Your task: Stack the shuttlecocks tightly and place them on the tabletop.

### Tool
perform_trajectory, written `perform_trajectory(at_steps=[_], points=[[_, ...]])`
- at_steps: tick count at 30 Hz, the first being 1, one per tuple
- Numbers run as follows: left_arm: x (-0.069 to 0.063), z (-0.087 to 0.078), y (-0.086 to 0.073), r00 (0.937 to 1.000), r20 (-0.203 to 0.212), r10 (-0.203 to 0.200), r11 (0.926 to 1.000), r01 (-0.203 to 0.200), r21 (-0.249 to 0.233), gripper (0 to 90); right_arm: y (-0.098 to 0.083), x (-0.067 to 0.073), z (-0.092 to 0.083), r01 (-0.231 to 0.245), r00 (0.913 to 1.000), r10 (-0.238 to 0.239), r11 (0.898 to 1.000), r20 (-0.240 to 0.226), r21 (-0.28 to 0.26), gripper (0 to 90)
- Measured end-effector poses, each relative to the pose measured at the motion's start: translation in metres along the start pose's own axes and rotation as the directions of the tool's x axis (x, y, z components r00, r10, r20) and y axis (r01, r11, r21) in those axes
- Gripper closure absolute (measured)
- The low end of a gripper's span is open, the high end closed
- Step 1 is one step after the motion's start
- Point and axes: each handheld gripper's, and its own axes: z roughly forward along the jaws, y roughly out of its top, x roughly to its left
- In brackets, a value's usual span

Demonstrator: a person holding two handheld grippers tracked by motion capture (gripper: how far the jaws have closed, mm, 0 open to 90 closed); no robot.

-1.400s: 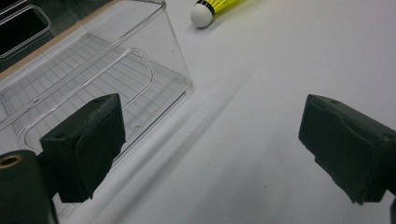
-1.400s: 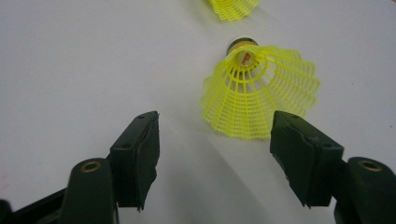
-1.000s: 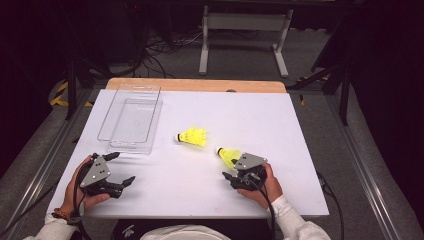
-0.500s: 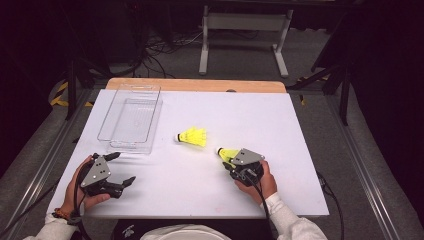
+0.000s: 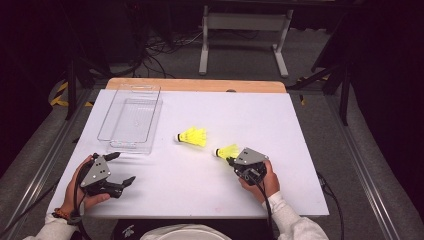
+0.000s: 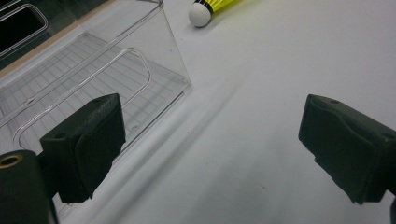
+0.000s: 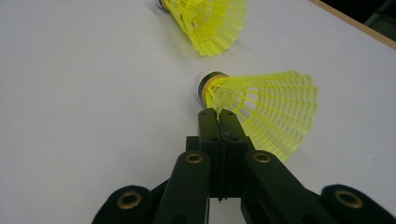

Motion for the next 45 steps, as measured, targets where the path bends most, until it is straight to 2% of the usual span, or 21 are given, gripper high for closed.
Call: perform_trajectory(at_steps=[9, 17, 21, 28, 45], points=[[0.0, 0.0, 0.0, 1.0, 0.001, -0.007, 1.0, 0.007, 0.0, 8.2, 0.01, -0.01, 0.001, 0.003, 0.9997, -0.002, 0.999, 0.025, -0.047, 90.0], [0.001, -0.001, -0.001, 0.9999, 0.001, -0.012, 0.9999, 0.012, -0.006, 8.2, 0.026, -0.012, 0.017, 0.036, 0.9991, -0.035, 0.997, 0.023, -0.069, 90.0], [0.001, -0.001, -0.001, 0.9999, 0.002, -0.014, 0.9999, 0.014, -0.007, 8.2, 0.029, -0.013, 0.023, 0.035, 0.9993, -0.034, 0.997, 0.016, -0.074, 90.0], [0.001, 0.0, -0.001, 1.0, 0.004, -0.004, 1.0, 0.004, -0.001, 8.2, 0.039, -0.01, 0.04, 0.037, 0.999, -0.039, 0.996, -0.021, -0.085, 90.0], [0.0, -0.001, -0.001, 1.0, 0.006, 0.0, 1.0, 0.0, -0.002, 8.2, 0.053, 0.003, 0.064, 0.014, 0.9939, -0.024, 0.995, -0.107, -0.096, 90.0]])
